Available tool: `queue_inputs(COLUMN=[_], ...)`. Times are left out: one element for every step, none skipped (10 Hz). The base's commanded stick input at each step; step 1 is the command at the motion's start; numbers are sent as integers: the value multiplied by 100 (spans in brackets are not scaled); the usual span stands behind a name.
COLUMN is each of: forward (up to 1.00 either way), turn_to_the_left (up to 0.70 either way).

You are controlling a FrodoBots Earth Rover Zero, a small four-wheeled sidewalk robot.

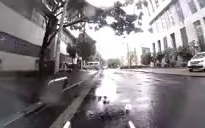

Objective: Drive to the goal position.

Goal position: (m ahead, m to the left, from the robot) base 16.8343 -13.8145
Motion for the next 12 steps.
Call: queue_inputs(forward=[70,70,70,70,70,70,70,70,70,70,70,70], turn_to_the_left=[0,0,0,0,0,0,-8,-14,-14,-14,-14,-7])
